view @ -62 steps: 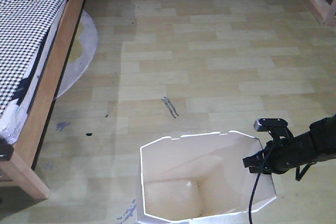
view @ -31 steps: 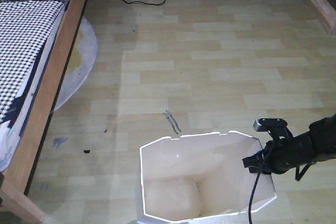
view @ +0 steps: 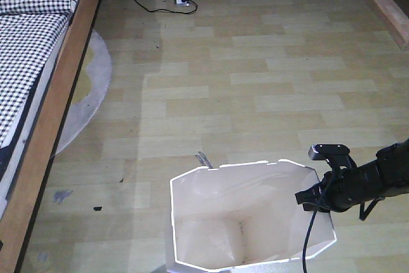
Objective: Move trash bin to bedside with robot
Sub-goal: 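Carry the held bin forward across the floor toward the curtains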
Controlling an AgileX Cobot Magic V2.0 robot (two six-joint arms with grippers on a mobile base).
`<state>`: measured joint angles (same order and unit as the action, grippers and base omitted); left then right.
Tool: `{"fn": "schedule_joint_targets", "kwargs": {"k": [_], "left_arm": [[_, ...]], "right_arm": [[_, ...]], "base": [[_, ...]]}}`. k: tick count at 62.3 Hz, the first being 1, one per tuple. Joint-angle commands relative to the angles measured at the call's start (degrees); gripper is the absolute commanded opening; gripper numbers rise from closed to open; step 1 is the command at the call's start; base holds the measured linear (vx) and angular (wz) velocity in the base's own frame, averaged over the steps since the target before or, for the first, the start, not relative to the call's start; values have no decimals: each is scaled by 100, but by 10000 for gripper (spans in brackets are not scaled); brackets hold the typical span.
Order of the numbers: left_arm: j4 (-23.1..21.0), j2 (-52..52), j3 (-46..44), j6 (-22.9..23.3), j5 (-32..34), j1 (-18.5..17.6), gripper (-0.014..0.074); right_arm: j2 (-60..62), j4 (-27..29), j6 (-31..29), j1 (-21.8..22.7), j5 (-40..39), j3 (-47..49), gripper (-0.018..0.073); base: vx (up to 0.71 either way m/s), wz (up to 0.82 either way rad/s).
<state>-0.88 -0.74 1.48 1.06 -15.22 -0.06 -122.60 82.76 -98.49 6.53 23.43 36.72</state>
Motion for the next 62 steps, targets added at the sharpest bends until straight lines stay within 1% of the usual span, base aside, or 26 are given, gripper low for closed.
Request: {"fn": "schedule_joint_targets", "kwargs": {"k": [1,62], "left_arm": [[-17,-82,107,25,398,-17,-6],[-17,-82,107,25,398,-17,-6]], "right_arm": [[353,180,25,14,1150,56,-5],[353,180,25,14,1150,56,-5]], "base": [[20,-6],[21,-6]]}}
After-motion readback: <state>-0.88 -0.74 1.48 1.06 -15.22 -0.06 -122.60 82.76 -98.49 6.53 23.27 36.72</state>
